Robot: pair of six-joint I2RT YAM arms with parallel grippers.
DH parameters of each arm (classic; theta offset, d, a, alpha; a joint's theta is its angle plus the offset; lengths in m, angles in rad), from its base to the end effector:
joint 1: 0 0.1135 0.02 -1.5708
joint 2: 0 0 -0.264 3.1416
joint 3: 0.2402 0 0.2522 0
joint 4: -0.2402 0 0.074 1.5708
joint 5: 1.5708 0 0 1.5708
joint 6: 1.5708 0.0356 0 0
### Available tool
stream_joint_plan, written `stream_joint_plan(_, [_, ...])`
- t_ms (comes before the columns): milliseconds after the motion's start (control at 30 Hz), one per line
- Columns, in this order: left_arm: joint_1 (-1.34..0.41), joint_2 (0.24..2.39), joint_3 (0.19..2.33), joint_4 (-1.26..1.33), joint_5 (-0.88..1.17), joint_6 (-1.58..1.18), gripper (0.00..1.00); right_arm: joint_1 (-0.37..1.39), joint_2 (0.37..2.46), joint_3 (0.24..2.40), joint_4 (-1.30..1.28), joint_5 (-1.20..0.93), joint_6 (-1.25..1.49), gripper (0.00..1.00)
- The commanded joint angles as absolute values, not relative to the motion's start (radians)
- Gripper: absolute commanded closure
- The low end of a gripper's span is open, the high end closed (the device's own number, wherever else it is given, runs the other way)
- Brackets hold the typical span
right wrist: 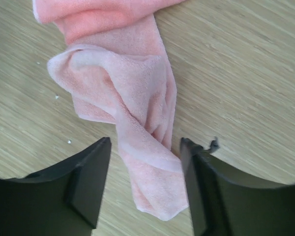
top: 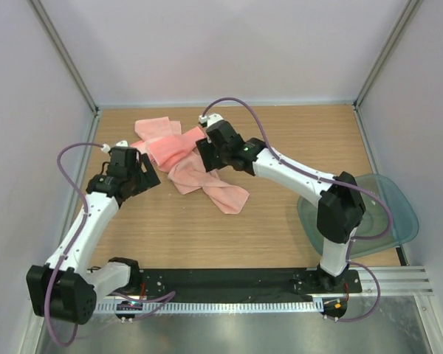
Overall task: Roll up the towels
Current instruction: Move the towel to the center of the board
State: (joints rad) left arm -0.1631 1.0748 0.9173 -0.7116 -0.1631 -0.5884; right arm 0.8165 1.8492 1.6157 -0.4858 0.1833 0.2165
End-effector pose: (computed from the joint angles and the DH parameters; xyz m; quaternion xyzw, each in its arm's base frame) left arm 0.2142 -0.0294 0.2832 -0.2249 0.9090 -0.0545 0.3467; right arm 0.2970 0.3065 0.2972 -0.2319 0.8776 0.1306 0.3988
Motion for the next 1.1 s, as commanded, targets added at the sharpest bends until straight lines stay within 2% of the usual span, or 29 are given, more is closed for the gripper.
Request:
stream_joint_plan(0, [-0.209,1.132,0.969,-0.658,-0.227,-0.629,0.16,0.776,1.839,1.520,-0.469,0.144,0.206,0.31])
stream_joint_plan(100, [-0.235,1.175,0.977,-0.626,-0.250,-0.644,0.15,0.755,1.841,1.477,-0.433,0.086,0.207,0.24])
stream_joint_plan(267, [-0.235,1.322,1.040,-0.571,-0.277,-0.641,0.13,0.755,1.899,1.497,-0.399,0.032,0.203,0.19])
stream_joint_plan(433, [-0.230,1.508,1.215,-0.560,-0.333,-0.574,0.07,0.756,1.986,1.548,-0.410,0.014,0.209,0.24])
stream_joint_plan(500, [-0.219,1.627,1.311,-0.569,-0.334,-0.561,0.06,0.756,2.014,1.552,-0.411,0.014,0.210,0.37])
stream_joint_plan(533, [-0.207,1.666,1.343,-0.574,-0.328,-0.555,0.06,0.756,2.020,1.551,-0.413,0.012,0.210,0.49])
stream_joint_plan(633, [-0.186,1.804,1.432,-0.577,-0.295,-0.557,0.07,0.750,2.026,1.532,-0.416,0.014,0.209,0.63])
stream_joint_plan(667, [-0.175,1.860,1.449,-0.577,-0.287,-0.558,0.07,0.750,2.025,1.525,-0.417,0.012,0.209,0.70])
stream_joint_plan(800, [-0.163,1.960,1.511,-0.569,-0.242,-0.571,0.12,0.747,2.014,1.509,-0.423,0.012,0.210,0.77])
stream_joint_plan(900, [-0.161,2.003,1.535,-0.569,-0.216,-0.584,0.22,0.747,2.019,1.517,-0.433,0.017,0.207,0.78])
stream_joint_plan(933, [-0.163,2.008,1.537,-0.569,-0.213,-0.587,0.34,0.747,2.023,1.522,-0.439,0.020,0.206,0.78])
stream_joint_plan(1000, [-0.163,2.005,1.534,-0.566,-0.210,-0.591,0.50,0.741,2.028,1.537,-0.452,0.032,0.206,0.79])
stream_joint_plan(1033, [-0.163,1.987,1.531,-0.565,-0.212,-0.588,0.66,0.736,2.031,1.542,-0.456,0.035,0.209,0.80])
stream_joint_plan(1067, [-0.161,1.974,1.528,-0.563,-0.228,-0.584,0.73,0.732,2.034,1.552,-0.459,0.034,0.213,0.80])
